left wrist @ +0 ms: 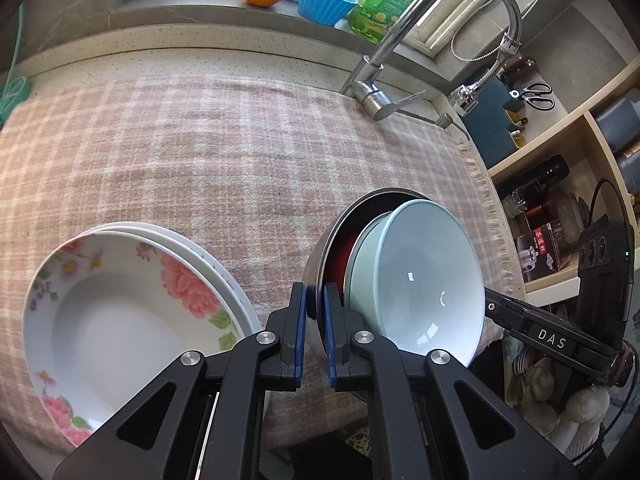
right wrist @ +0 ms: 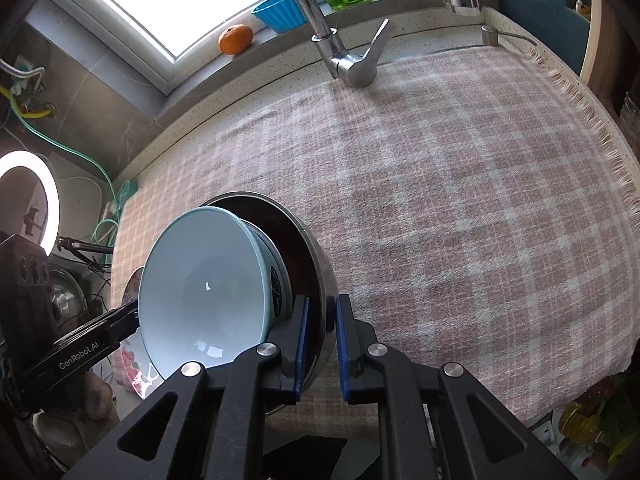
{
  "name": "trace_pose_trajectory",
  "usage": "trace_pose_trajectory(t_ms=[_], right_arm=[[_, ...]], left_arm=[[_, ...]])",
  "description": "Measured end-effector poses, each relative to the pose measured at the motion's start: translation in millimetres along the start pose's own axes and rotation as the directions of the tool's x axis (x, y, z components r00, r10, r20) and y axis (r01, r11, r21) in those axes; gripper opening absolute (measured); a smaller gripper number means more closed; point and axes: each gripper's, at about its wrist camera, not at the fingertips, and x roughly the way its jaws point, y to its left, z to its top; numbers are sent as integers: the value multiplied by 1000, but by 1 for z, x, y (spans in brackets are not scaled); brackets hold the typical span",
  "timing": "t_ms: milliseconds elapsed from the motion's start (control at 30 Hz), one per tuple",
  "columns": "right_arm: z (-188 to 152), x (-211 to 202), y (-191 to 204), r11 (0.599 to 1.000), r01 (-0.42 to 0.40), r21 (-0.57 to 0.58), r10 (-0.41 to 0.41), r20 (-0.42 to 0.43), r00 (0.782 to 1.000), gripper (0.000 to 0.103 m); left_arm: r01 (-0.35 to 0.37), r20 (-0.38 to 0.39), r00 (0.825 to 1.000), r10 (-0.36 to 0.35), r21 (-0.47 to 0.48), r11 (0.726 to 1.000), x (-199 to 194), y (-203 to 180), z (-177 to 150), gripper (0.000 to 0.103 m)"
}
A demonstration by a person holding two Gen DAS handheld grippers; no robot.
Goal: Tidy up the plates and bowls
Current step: 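Lift the nested bowl stack and lower it onto the floral plate stack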
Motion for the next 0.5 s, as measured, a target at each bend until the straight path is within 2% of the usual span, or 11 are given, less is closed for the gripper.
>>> trace_pose_trajectory(t_ms=[500], right_arm=[[10, -15, 59, 993, -45, -108, 47, 19, 999, 12]], left_arm=[[-23, 111, 993, 30, -61, 998, -55, 25, -1, 6]])
